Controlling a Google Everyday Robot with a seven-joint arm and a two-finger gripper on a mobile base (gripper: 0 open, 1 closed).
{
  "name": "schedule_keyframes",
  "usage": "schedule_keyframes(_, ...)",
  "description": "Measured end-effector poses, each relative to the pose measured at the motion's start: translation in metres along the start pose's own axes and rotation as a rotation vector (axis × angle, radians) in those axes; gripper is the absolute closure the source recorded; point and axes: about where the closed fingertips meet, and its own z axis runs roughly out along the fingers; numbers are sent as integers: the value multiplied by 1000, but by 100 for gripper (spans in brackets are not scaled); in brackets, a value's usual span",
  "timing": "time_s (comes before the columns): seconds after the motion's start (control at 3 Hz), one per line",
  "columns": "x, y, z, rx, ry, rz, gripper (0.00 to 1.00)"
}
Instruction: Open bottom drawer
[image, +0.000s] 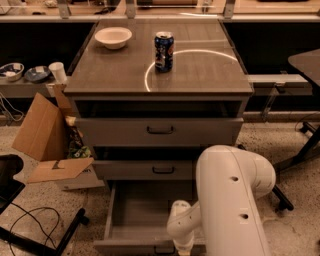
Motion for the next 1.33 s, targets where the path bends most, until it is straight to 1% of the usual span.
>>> schedule_keyframes(0.33,21,34,-16,6,44,13,87)
schedule_keyframes(0.67,39,52,-21,-1,64,39,100)
schedule_keyframes(1.0,39,52,-21,-1,64,39,100)
schedule_keyframes(1.33,39,50,-26,6,67,40,74)
